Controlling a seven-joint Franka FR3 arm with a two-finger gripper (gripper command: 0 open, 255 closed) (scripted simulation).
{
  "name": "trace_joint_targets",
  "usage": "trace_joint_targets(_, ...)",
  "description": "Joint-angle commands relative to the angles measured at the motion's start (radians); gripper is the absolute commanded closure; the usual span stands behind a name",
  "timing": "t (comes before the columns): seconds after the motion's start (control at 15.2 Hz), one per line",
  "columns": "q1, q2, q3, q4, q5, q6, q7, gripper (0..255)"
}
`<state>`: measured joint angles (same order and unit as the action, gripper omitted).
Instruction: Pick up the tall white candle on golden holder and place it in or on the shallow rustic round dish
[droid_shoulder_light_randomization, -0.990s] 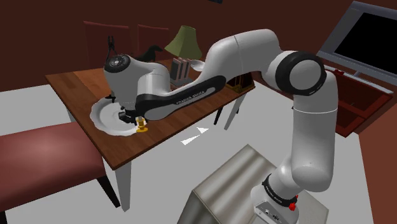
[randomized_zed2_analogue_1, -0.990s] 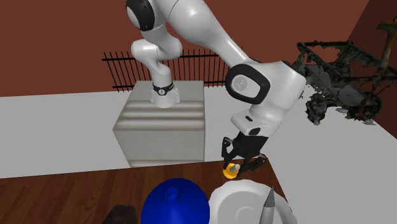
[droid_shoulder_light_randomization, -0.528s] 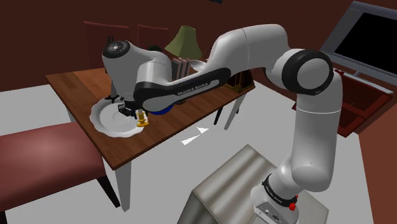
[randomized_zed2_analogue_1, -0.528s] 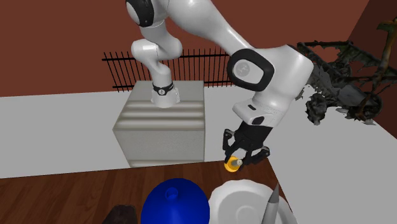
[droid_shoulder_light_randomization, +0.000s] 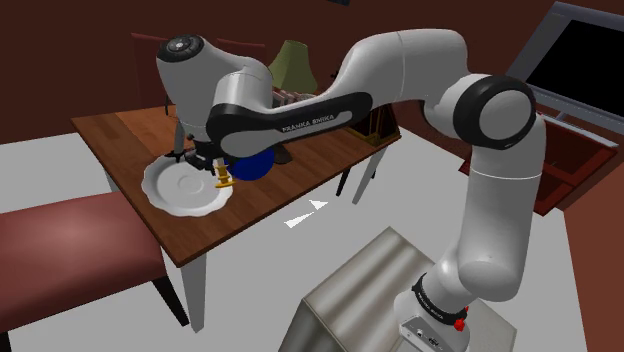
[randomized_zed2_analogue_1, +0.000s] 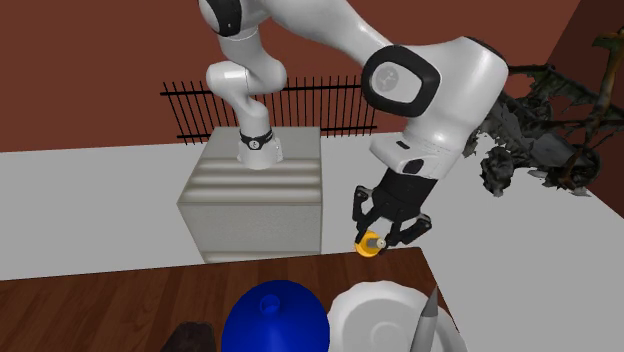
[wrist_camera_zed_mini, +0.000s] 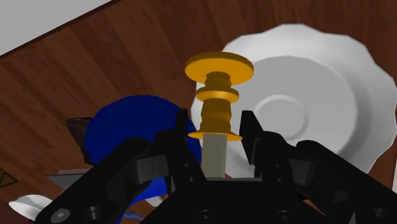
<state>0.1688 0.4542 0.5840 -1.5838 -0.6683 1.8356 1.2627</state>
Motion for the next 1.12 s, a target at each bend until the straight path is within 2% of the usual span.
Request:
trace_joint_targets(0.0, -0.001, -0.008, 0.003, 0.012, 0.007, -0.017, -0.01, 255)
trace_joint_targets(0.07, -0.001, -0.009, 0.003, 0.014, 0.008, -0.019, -0.012, 255)
trace_joint_targets(0.53, -0.14, -0.073, -0.03, -0.088, 0.024, 0.093, -0.133, 255)
trace_joint_targets(1.06, -0.271, -0.089, -0.082, -0.126, 0.028, 0.194, -0.28, 255)
